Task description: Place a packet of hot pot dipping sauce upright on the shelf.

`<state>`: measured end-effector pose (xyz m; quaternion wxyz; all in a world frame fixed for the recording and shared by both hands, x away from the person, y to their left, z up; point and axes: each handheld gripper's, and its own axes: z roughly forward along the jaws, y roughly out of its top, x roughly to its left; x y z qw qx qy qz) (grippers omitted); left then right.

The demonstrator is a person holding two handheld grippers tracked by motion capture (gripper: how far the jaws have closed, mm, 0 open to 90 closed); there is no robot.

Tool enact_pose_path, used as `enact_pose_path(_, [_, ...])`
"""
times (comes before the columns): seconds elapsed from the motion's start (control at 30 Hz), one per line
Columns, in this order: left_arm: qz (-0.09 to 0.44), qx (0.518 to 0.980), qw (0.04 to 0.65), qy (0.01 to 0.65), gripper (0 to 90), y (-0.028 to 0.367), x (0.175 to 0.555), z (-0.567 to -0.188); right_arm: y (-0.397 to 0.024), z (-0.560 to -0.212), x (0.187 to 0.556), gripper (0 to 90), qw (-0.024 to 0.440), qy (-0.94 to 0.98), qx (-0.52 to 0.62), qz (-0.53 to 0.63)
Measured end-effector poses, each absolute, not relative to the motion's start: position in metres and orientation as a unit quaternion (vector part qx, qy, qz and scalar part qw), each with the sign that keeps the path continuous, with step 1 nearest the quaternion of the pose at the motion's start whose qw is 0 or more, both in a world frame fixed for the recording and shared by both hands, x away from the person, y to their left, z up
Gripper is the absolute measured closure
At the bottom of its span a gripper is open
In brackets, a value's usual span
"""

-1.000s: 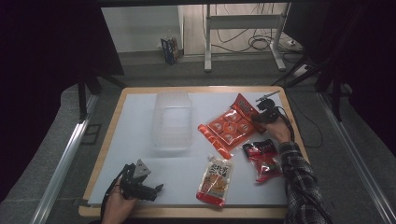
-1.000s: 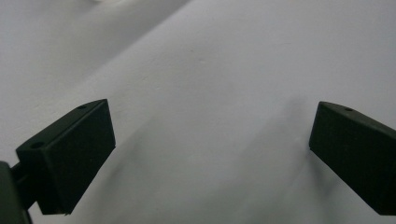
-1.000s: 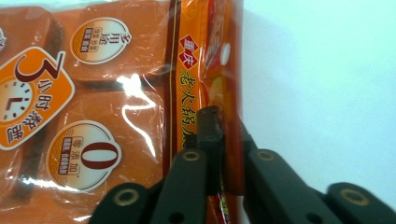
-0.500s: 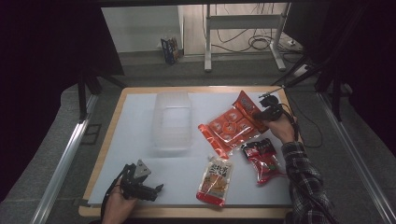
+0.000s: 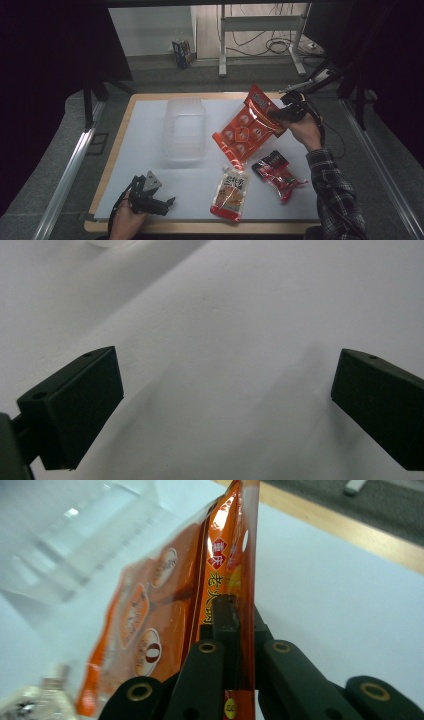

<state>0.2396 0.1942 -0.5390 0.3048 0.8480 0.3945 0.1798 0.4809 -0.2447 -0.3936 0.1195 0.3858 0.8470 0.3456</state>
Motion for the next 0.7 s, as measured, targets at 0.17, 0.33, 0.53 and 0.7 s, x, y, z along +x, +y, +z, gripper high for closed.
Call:
enact_pose_path(0.17, [0.181,0.848,0.305,0.393,0.4,0.194,0.239,-0.539,-0.229,-0.372,0.469,88.7,0.115,0.849,0.369,0.360])
enact_pose_path(0.33, [0.183,0.849,0.304,0.393,0.4,0.194,0.239,-0.538,-0.213,-0.354,0.460,88.7,0.103,0.850,0.356,0.375])
enact_pose_path(0.53, [0.185,0.848,0.305,0.392,0.4,0.194,0.239,-0.538,-0.186,-0.336,0.449,88.8,0.098,0.856,0.330,0.385])
enact_pose_path(0.7, [0.187,0.848,0.306,0.391,0.4,0.194,0.239,-0.538,-0.166,-0.323,0.442,88.9,0.104,0.859,0.311,0.394])
